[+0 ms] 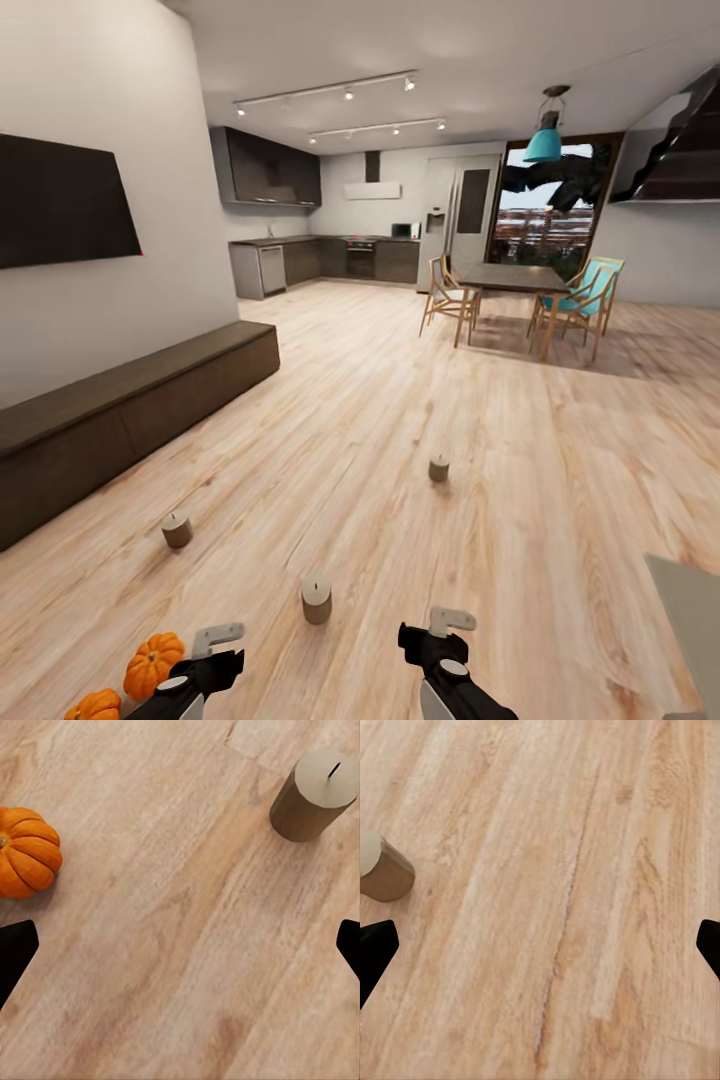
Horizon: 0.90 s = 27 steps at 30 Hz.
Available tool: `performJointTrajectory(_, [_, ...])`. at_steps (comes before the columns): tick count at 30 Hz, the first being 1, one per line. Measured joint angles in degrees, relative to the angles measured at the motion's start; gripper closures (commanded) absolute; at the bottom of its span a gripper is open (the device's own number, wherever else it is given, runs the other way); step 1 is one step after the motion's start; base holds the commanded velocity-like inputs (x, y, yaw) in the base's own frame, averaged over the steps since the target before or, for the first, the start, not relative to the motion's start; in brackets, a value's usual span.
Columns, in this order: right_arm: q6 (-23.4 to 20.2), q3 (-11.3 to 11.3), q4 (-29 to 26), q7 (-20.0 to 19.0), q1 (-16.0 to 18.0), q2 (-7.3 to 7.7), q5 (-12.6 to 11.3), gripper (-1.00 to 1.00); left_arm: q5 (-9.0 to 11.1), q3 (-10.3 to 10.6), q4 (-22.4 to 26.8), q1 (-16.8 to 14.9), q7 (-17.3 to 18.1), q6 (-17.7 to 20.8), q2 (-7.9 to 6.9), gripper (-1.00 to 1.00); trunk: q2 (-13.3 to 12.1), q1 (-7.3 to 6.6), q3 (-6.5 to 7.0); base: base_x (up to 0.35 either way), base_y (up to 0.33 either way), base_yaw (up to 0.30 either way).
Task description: Place each of the two pumpkins and all three candles from the living room inside a cabinet in the living room (use any cabinet), then make sure every cabinet is closed, and position the cauldron so it is next to a table in the living room.
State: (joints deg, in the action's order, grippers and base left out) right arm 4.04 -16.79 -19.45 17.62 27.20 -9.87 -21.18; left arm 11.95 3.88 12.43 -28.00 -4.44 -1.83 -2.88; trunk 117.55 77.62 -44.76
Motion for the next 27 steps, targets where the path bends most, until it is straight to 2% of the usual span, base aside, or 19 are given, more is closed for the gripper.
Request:
performJointTrajectory(14, [-0.11,-0.05,0.00,0.00,0.00,0.00,0.00,-1.00,-0.01,0.00,0.00,0.00,0.00,0.00,0.05,-1.00,0.00,0.00,0.44,0.002,-0.007,0.236])
performJointTrajectory(27, [-0.03,-0.07,0.00,0.02,0.00,0.00,0.00,-1.00,0.00,-0.01,0.00,0.00,0.02,0.00,0.08,-1.00,0.00,-0.01,0.82,0.033,-0.247,0.224])
